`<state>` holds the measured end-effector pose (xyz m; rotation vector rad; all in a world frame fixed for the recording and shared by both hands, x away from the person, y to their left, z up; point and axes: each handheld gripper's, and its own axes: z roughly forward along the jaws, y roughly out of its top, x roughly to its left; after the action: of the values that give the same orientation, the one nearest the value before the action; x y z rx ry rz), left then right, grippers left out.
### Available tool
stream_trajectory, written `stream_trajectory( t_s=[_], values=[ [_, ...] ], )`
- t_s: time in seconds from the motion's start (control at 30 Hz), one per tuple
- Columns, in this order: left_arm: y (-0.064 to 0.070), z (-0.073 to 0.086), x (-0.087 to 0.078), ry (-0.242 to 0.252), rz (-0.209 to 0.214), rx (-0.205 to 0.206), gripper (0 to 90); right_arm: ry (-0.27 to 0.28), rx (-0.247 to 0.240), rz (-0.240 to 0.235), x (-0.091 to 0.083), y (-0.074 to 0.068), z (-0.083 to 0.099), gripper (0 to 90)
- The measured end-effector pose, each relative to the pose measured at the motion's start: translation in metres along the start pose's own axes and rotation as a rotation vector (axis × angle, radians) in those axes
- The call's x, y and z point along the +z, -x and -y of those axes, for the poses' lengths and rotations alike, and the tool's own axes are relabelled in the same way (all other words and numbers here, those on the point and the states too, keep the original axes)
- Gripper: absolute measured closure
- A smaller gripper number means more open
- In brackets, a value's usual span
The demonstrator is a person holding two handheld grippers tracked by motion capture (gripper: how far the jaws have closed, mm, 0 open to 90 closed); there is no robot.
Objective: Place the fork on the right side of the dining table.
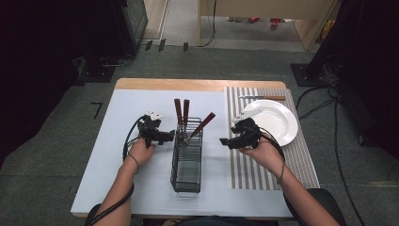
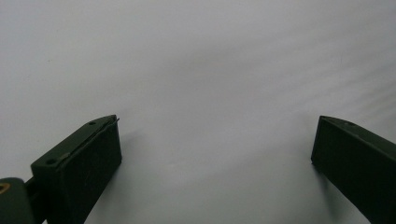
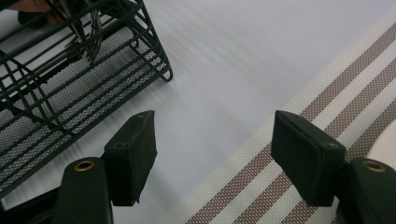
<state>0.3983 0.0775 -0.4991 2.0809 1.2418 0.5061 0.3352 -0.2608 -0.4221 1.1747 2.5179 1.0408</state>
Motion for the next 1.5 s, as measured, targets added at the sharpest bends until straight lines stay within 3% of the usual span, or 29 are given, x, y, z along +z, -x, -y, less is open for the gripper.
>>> stream_trajectory(
  t_s=[0.97,1.5],
  values=[
    [0.000,0.000,0.000,0.001,0.000,-0.001,1.7,0.052,-0.037,-0.014,-0.033,-0.013,-0.027,37.0],
    [0.000,0.000,0.000,0.001,0.000,-0.001,1.7,0.081,-0.054,-0.034,-0.041,-0.021,-0.042,43.6]
  ],
)
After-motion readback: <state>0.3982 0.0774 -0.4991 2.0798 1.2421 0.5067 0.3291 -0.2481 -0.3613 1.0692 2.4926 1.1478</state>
